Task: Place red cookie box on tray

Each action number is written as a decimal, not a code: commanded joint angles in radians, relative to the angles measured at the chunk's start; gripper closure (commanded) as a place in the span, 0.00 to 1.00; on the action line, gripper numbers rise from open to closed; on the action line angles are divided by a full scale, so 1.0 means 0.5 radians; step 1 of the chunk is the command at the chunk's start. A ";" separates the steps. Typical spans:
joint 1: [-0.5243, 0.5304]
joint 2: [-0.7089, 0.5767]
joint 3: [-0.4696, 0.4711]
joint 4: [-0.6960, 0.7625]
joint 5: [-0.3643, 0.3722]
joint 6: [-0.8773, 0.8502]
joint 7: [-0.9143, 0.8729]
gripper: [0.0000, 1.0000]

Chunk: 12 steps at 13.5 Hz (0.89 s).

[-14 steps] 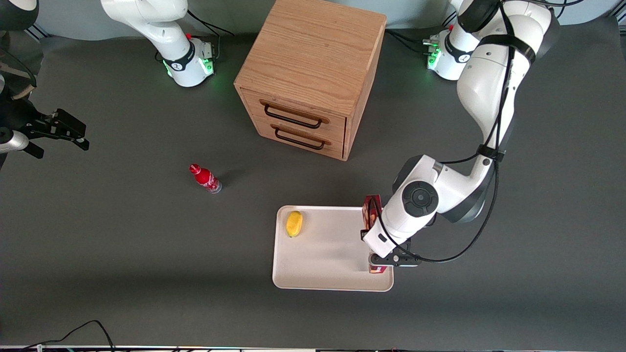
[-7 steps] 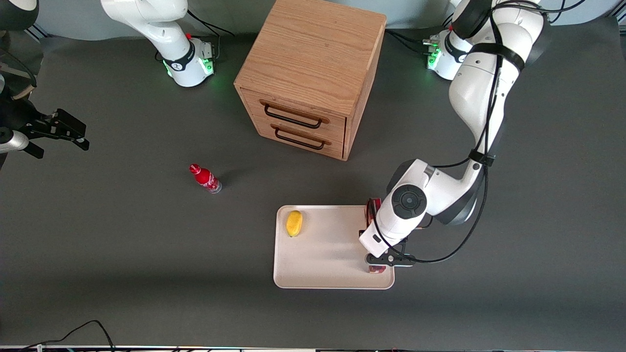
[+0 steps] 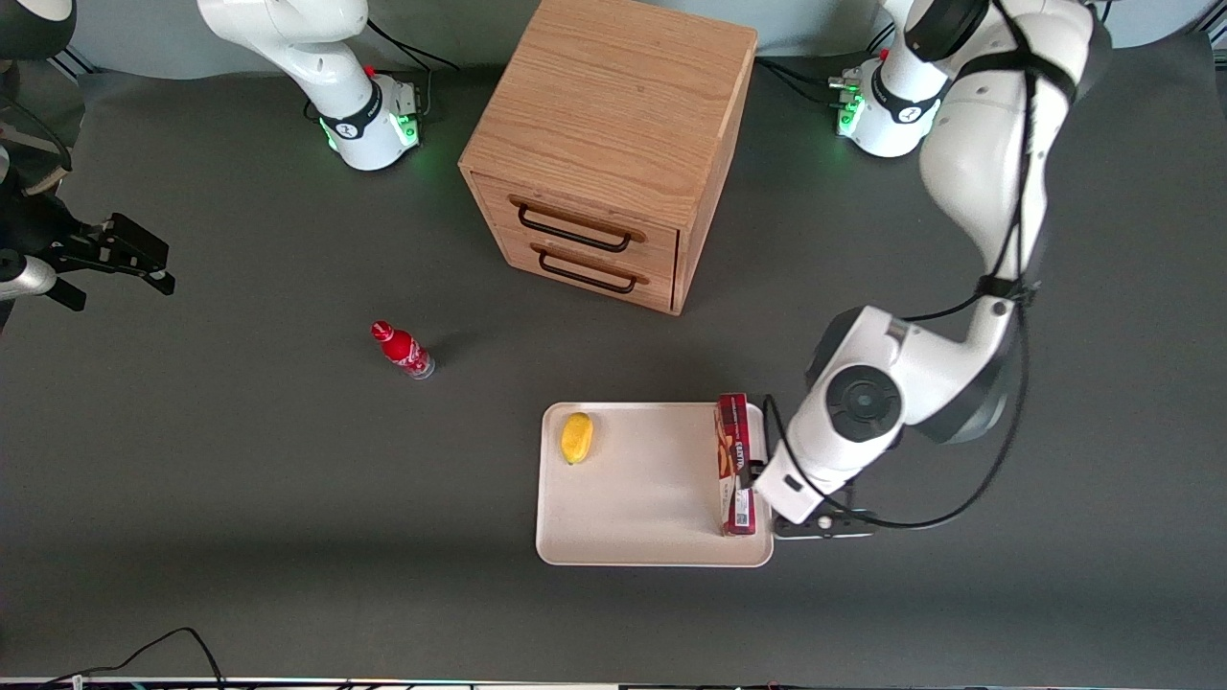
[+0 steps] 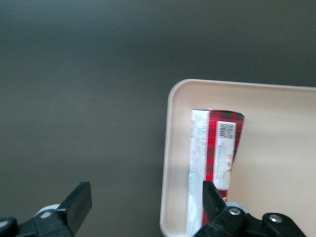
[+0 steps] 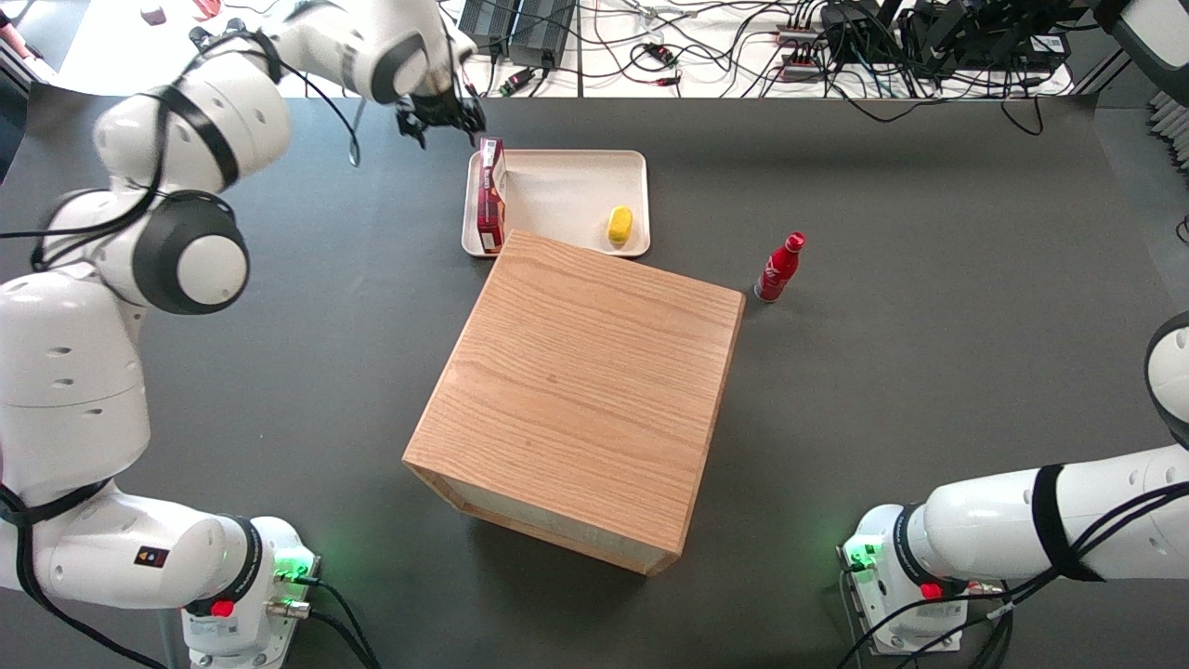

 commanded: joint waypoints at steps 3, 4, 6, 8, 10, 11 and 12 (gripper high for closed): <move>0.366 -0.553 -0.002 -0.098 -0.335 -0.610 0.543 0.00; 0.434 -0.624 -0.002 -0.098 -0.360 -0.742 0.678 0.00; 0.581 -0.762 -0.002 -0.098 -0.418 -0.967 0.917 0.00; 0.686 -0.897 -0.002 -0.098 -0.434 -1.169 1.102 0.00; 0.705 -1.022 0.004 -0.083 -0.425 -1.344 1.179 0.00; 0.705 -1.063 0.001 -0.079 -0.419 -1.400 1.189 0.00; 0.702 -1.096 0.004 -0.076 -0.415 -1.437 1.192 0.00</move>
